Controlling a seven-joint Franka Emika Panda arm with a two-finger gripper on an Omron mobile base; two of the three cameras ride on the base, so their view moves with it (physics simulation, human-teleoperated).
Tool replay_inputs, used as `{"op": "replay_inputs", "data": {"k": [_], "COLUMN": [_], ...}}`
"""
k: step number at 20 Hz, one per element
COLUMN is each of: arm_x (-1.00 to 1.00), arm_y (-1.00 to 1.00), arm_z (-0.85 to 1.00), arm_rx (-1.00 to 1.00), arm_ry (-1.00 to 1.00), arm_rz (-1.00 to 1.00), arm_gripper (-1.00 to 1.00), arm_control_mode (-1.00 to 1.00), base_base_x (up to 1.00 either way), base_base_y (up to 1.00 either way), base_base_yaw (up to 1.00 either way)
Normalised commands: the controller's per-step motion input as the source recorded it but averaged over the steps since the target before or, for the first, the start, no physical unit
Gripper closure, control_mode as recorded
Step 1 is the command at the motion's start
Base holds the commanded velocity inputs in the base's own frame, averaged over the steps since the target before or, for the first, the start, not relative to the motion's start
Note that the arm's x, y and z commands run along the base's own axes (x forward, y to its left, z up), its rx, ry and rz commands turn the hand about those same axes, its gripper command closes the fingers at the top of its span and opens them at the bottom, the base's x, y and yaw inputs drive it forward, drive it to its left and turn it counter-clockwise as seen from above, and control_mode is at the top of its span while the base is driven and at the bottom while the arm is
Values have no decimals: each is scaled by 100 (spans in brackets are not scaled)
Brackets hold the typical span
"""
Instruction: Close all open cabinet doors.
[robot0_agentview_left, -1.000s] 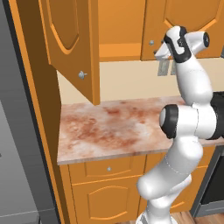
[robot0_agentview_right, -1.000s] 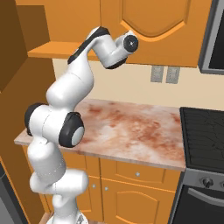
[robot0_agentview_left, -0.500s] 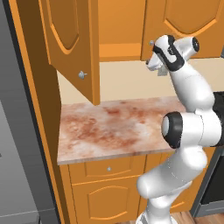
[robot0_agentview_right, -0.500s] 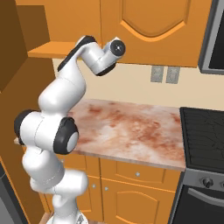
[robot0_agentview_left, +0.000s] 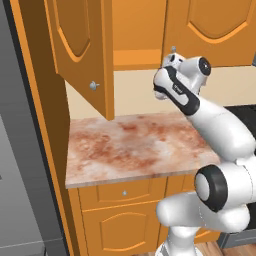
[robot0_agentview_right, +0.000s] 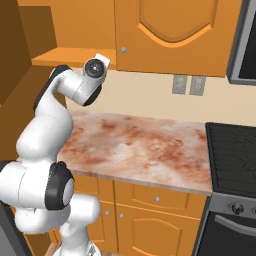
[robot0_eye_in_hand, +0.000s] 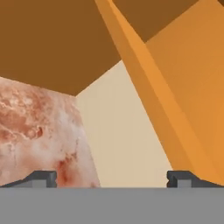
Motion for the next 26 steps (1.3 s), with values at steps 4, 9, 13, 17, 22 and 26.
{"op": "replay_inputs", "data": {"k": [4,9,13,17,22,26], "arm_x": [-95,-93,-85,-83,-82,-85], "arm_y": [50,30,14,14,39,65], "arm_z": [17,48,56,56,24,0], "arm_rx": [-27,-29,-27,-27,-25,-22], "arm_ry": [-7,-11,-8,-9,-5,-3], "arm_rz": [4,3,6,8,8,6], "arm_gripper": [-100,-100,-100,-100,-100,-100], "arm_control_mode": [-100,-100,-100,-100,-100,-100], "base_base_x": [0,0,0,0,0,0], "base_base_y": [0,0,0,0,0,0], "base_base_yaw": [0,0,0,0,0,0]}}
